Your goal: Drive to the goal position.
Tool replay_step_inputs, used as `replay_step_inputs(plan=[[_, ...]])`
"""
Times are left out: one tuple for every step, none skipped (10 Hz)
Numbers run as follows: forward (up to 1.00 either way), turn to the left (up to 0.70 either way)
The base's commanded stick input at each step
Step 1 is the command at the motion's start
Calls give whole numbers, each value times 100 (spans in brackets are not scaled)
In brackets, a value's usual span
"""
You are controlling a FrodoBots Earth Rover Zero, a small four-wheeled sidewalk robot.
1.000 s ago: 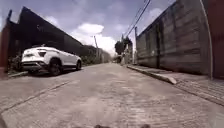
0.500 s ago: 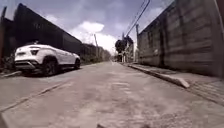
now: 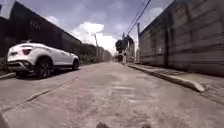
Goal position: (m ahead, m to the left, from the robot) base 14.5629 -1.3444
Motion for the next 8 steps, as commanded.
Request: replay_step_inputs(plan=[[85, 1], [85, 1], [85, 1], [85, 1], [85, 1], [85, -2], [85, -16], [85, -30]])
